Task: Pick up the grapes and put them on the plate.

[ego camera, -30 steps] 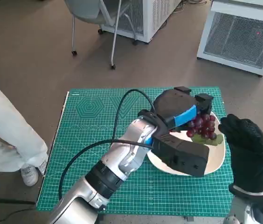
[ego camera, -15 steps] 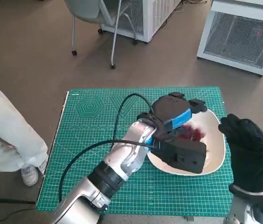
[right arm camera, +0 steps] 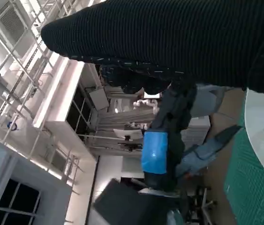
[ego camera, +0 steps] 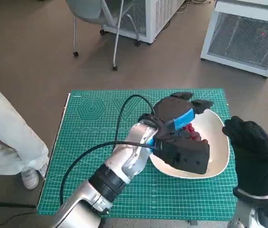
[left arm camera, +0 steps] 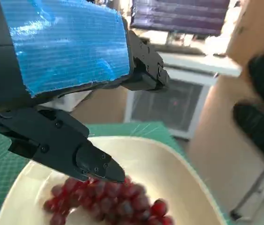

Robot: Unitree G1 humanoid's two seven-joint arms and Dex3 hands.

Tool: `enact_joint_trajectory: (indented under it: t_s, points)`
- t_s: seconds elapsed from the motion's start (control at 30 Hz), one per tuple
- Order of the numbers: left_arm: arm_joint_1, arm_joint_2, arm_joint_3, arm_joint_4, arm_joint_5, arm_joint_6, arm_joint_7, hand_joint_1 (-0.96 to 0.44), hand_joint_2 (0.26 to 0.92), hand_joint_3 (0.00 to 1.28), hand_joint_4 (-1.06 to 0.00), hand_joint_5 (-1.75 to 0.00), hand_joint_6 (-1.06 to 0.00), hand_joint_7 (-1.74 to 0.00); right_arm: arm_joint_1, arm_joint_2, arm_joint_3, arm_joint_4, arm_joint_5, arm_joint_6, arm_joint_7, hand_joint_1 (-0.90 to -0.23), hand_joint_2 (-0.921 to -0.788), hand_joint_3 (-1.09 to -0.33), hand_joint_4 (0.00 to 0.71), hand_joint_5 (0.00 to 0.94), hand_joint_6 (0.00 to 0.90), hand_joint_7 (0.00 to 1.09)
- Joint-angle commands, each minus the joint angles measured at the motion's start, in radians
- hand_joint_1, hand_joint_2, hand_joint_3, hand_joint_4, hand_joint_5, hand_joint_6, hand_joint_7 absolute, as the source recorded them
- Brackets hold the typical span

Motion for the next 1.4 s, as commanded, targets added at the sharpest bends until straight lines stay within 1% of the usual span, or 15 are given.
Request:
enact_joint_trajectory:
  t_s: [0.03,0.17,0.3,0.4,0.5,0.57,0.7,0.83,0.9,1.0,1.17,1.4]
  points:
    - [0.051,0.039,0.055,-0.062,-0.058,-0.049,0.021,-0.35,0.843,0.02,-0.27,-0.01,-0.43,-0.02,0.019,0.004,0.004,0.009,0.007,0.016,0.004,-0.381,-0.921,-0.482,0.623,0.196,0.372,0.67]
    - [0.093,0.062,0.133,-0.092,-0.150,-0.107,0.031,-0.37,0.888,0.03,-0.28,-0.01,-0.45,-0.02,0.017,0.004,0.005,0.012,0.005,0.014,0.005,-0.381,-0.921,-0.482,0.625,0.193,0.372,0.67]
    - [0.140,0.075,0.228,-0.090,-0.284,-0.202,0.019,-0.39,0.913,0.04,-0.30,-0.01,-0.45,-0.02,0.018,0.004,0.008,0.008,0.002,0.013,0.004,-0.381,-0.921,-0.481,0.627,0.190,0.373,0.67]
    - [0.181,0.086,0.303,-0.077,-0.419,-0.296,-0.039,-0.43,0.918,0.08,-0.32,-0.02,-0.45,-0.01,0.018,0.005,0.010,0.005,-0.001,0.012,0.003,-0.381,-0.921,-0.481,0.628,0.188,0.373,0.67]
    - [0.219,0.093,0.368,-0.070,-0.558,-0.362,-0.127,-0.45,0.920,0.10,-0.33,-0.02,-0.44,-0.01,0.017,0.005,0.012,0.004,-0.003,0.012,0.001,-0.381,-0.921,-0.481,0.628,0.186,0.373,0.67]
    - [0.247,0.094,0.408,-0.074,-0.653,-0.384,-0.197,-0.43,0.921,0.10,-0.34,-0.02,-0.44,-0.01,0.016,0.005,0.014,0.003,-0.005,0.012,-0.001,-0.381,-0.921,-0.481,0.629,0.184,0.373,0.67]
    - [0.317,0.094,0.486,-0.116,-0.840,-0.382,-0.336,-0.36,0.921,0.09,-0.33,-0.01,-0.42,0.00,0.009,0.010,0.021,0.003,-0.011,0.012,-0.007,-0.379,-0.921,-0.481,0.632,0.181,0.375,0.67]
    - [0.369,0.097,0.549,-0.146,-0.972,-0.351,-0.425,-0.33,0.921,0.09,-0.33,-0.01,-0.41,0.00,0.004,0.014,0.031,0.003,-0.015,0.013,-0.009,-0.380,-0.921,-0.481,0.633,0.178,0.376,0.66]
    - [0.395,0.099,0.580,-0.164,-1.028,-0.334,-0.457,-0.33,0.921,0.09,-0.33,-0.01,-0.41,0.00,0.003,0.016,0.036,-0.002,-0.016,0.016,-0.012,-0.381,-0.921,-0.481,0.633,0.176,0.376,0.66]
    - [0.422,0.102,0.608,-0.191,-1.073,-0.321,-0.476,-0.33,0.921,0.09,-0.33,0.00,-0.41,0.00,0.005,0.017,0.042,-0.010,-0.016,0.020,-0.015,-0.383,-0.921,-0.481,0.634,0.174,0.375,0.66]
    - [0.476,0.111,0.643,-0.235,-1.110,-0.307,-0.486,-0.34,0.921,0.11,-0.32,0.00,-0.41,0.00,0.007,0.015,0.047,-0.020,-0.010,0.030,-0.015,-0.387,-0.921,-0.480,0.635,0.171,0.376,0.67]
    - [0.523,0.126,0.665,-0.266,-1.134,-0.278,-0.508,-0.35,0.921,0.13,-0.33,-0.01,-0.39,0.00,0.005,0.016,0.048,-0.021,0.000,0.045,-0.011,-0.389,-0.921,-0.477,0.638,0.167,0.380,0.67]
